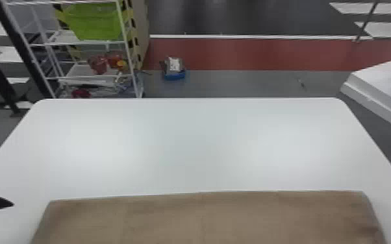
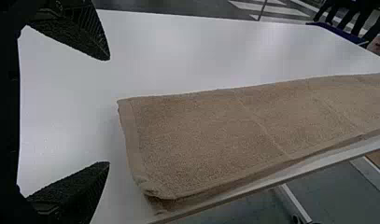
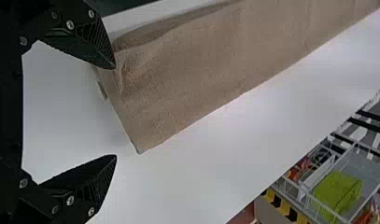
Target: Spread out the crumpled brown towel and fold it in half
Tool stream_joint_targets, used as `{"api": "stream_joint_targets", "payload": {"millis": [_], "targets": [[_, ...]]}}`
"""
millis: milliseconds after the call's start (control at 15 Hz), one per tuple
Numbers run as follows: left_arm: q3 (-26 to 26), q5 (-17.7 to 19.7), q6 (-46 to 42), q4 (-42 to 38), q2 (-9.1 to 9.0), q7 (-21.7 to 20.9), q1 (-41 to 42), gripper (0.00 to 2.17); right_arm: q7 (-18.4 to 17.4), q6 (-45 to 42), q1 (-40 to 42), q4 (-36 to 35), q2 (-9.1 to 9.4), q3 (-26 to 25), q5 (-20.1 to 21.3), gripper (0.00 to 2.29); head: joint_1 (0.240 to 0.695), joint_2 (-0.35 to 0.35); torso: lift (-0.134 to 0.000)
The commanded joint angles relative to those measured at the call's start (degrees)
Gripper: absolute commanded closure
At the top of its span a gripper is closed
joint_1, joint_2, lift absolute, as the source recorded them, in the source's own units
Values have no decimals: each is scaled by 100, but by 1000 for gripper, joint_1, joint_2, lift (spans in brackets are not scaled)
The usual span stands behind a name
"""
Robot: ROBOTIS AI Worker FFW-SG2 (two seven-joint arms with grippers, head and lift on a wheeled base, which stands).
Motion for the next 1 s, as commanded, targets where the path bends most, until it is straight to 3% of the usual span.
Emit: {"api": "stream_joint_targets", "payload": {"millis": [0,67,133,333,600,933], "targets": [[-1,17,-5,15,0,25,-1,93,28,1881,-359,14,-7,-97,-537,87,695,-18,-134],[8,70,13,15,0,25,-18,93,28,3111,-509,-4,29,-9,-634,87,695,-32,-134],[8,96,48,6,-9,25,-45,93,28,3814,-623,-109,73,61,-687,87,695,-45,-134],[8,140,154,-12,-26,34,-54,97,28,4957,-781,-628,240,70,-915,87,695,-53,-134],[43,237,136,6,-26,51,-27,97,28,4658,-649,-821,371,97,-818,107,695,-12,-134],[43,456,575,-3,-17,148,-98,97,28,4658,-649,-874,582,-185,-1144,90,695,5,-134]]}}
